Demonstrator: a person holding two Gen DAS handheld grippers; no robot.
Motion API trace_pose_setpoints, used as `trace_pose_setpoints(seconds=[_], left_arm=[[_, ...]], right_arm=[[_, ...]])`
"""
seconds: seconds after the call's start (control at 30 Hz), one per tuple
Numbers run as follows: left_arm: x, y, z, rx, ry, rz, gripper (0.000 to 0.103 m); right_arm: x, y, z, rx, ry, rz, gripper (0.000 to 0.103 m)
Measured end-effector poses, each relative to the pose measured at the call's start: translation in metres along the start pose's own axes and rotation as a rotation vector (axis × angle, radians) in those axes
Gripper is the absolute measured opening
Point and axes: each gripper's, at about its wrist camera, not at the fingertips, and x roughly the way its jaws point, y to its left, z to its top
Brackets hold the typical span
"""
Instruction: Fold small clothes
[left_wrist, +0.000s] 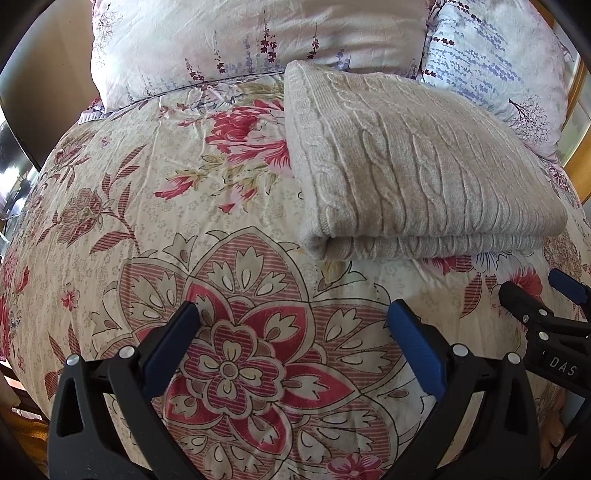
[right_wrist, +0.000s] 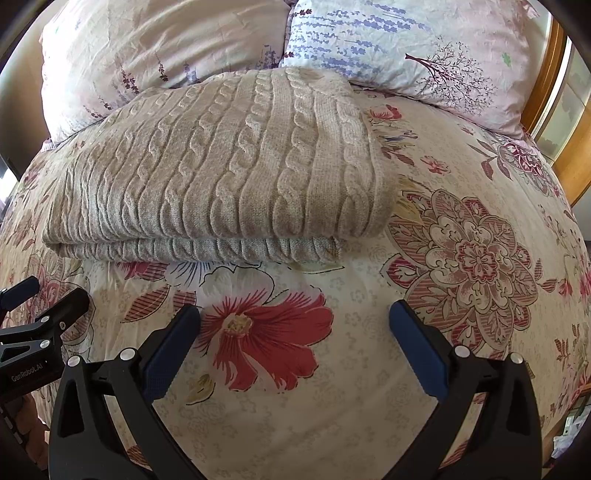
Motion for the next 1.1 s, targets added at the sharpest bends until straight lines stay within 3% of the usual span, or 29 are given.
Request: trace_pose_setpoints(seconds=[1.1], left_arm=[[0.0012,0.0003,0.0011,0.001,0.004,-0.001,0.101]], right_arm=[[0.0004,-0.0001,0.0008,-0.009,0.003,0.004,0.102]])
